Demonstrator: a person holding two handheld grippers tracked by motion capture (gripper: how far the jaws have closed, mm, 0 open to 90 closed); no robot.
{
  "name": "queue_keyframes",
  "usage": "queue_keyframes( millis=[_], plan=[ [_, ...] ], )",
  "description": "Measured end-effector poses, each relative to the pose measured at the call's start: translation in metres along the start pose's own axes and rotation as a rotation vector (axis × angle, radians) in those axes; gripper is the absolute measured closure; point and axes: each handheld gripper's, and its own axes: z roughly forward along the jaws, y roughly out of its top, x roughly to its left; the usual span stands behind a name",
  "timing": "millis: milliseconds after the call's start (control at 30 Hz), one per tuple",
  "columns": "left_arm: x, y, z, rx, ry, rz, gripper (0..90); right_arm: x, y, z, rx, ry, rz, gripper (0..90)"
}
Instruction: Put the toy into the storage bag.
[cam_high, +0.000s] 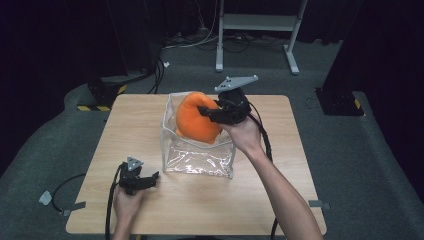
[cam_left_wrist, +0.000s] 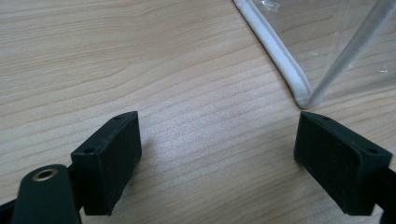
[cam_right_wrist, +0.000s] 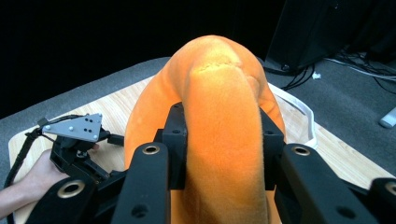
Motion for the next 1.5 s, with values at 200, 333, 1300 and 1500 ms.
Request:
queue_keyframes(
  millis=[200,333,1300,1500],
  plan=[
    [0.0,0.0,0.0,0.0,0.0,0.0,15.0,-0.001,-0.004,0.003,0.003,-0.003,0.007,65.8],
    [0.0,0.0,0.0,-0.001,0.0,0.0,15.0,0.0,-0.007,0.005,0.011,-0.015,0.001,65.7],
    [0.0,0.0,0.0,0.003,0.0,0.004,15.0,0.001,-0.038,0.031,0.101,-0.021,0.001,63.8],
    [0.0,0.0,0.0,0.003,0.0,0.004,15.0,0.0,-0.044,0.034,0.126,-0.024,0.004,62.7]
  ],
)
